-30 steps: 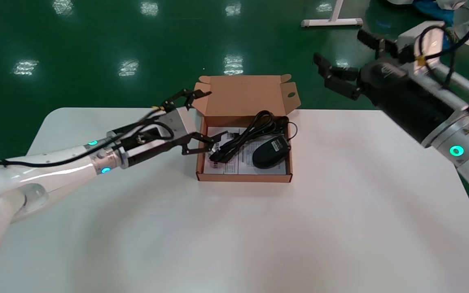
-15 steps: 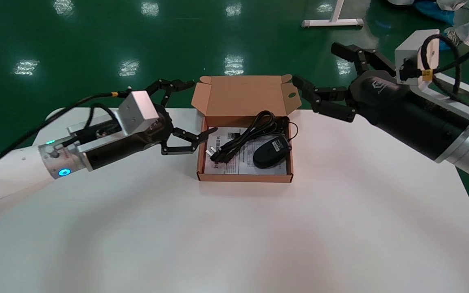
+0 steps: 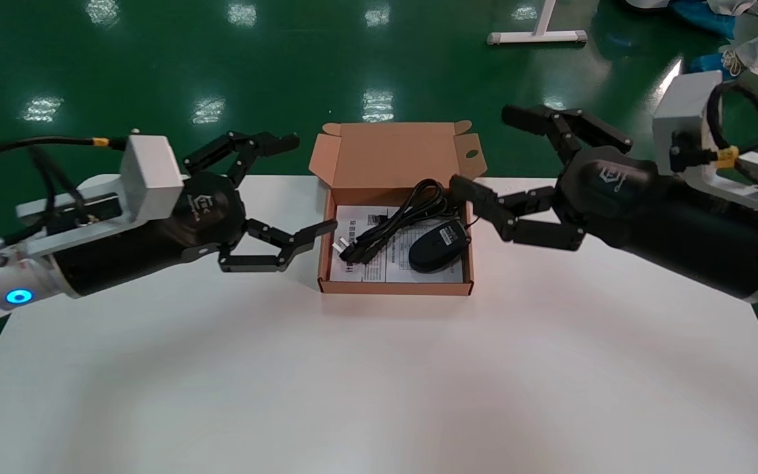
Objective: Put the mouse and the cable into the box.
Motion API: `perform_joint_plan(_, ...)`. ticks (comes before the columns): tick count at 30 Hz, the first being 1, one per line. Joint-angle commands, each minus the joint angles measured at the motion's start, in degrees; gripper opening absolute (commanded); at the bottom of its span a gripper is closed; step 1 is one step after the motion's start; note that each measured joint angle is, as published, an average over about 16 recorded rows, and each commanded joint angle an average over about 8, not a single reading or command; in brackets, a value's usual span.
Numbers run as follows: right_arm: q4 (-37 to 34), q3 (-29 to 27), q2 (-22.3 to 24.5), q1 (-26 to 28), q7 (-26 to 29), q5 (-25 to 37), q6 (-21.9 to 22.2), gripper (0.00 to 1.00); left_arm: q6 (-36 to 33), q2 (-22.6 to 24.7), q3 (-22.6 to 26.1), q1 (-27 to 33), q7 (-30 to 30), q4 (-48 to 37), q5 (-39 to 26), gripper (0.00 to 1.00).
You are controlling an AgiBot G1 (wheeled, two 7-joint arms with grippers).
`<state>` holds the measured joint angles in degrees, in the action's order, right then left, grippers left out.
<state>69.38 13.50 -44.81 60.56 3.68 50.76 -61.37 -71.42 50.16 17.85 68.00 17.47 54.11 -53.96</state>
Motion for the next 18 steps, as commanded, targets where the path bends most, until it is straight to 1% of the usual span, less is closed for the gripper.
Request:
perform_joint_plan(1, 0.28, 0.17, 0.66, 0.07, 0.47, -0.6, -1.63, 1.0, -0.97, -1.03, -0.12, -0.44, -1.91, 1.32, 0.82, 1.0)
perform_joint_plan(18, 2.76, 1.65, 6.43, 0.66, 4.64, -5.84, -15.96, 1.0, -9.48, -10.06, -1.22, -4.27, -18.75, 12.94, 8.04, 1.0)
